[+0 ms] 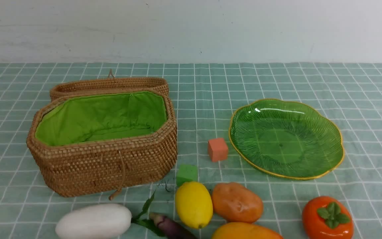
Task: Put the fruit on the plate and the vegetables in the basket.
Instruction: Use the left arm to grab a carrot and put it into the left basket, then take a daikon with your left arm and place it on the basket on the left.
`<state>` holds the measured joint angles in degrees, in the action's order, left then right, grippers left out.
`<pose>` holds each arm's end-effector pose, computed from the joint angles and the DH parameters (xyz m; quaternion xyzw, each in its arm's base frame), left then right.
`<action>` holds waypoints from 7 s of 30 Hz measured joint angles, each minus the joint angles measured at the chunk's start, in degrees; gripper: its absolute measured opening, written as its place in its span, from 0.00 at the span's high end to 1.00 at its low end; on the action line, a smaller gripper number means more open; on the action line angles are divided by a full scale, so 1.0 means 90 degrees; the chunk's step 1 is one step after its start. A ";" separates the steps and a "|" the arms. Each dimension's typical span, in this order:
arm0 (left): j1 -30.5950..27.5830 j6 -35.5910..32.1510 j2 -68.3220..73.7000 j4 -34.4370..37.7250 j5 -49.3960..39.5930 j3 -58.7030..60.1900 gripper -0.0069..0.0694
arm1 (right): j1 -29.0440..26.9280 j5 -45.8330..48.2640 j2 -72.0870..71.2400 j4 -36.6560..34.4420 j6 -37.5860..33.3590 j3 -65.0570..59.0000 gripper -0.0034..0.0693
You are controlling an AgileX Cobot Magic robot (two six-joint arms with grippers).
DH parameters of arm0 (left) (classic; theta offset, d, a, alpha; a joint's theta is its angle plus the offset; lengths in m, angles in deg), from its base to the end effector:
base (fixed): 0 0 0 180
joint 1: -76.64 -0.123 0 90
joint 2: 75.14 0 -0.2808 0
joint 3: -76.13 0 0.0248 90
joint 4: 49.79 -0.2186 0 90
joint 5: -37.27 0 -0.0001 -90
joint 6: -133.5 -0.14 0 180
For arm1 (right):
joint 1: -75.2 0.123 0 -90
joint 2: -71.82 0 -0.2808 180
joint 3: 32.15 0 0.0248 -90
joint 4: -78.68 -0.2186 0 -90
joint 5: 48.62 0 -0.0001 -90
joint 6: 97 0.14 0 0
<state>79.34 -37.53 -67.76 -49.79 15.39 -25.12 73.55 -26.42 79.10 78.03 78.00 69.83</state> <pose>0.0710 -0.0033 0.1552 -0.0442 0.8079 -0.0597 0.5847 0.0708 -0.0014 0.1590 -0.0206 0.8062 -0.0295 0.5906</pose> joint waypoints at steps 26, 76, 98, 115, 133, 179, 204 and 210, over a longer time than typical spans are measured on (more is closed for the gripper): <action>0.0000 0.0000 0.0000 0.0000 0.0000 0.0000 0.60 | 0.0000 0.0000 0.0000 0.0000 0.0000 0.0000 0.62; 0.0017 0.0985 0.2944 0.0420 0.0056 -0.4709 0.60 | 0.0000 0.0000 0.0000 0.0000 0.0000 0.0000 0.62; 0.3568 0.0006 0.6966 0.0319 -0.3402 -0.5305 0.53 | 0.0000 0.0000 0.0000 0.0000 0.0000 0.0000 0.62; 0.5072 -0.0582 0.9909 -0.0900 -0.2492 -0.5385 0.16 | 0.0000 0.0000 0.0000 0.0002 0.0000 0.0000 0.62; 0.5084 -0.0897 0.9911 -0.1750 -0.3805 -0.5879 0.56 | 0.0000 0.0000 0.0000 0.0002 0.0000 0.0000 0.62; 0.2760 0.0544 0.9205 -0.5760 0.0056 -0.6655 0.07 | 0.0000 0.0000 0.0000 0.0002 0.0000 0.0000 0.62; 0.2756 -0.3442 0.8742 -0.1804 -0.1973 -0.5249 0.18 | 0.0000 0.0000 0.0000 0.0002 0.0000 0.0000 0.62; 0.2756 -0.3863 0.9498 -0.1387 -0.1992 -0.5460 0.18 | 0.0000 0.0000 0.0000 0.0002 0.0000 0.0000 0.62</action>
<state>104.14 -72.29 17.72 -62.27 -2.54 -74.26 73.55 -26.42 79.10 78.05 78.00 69.83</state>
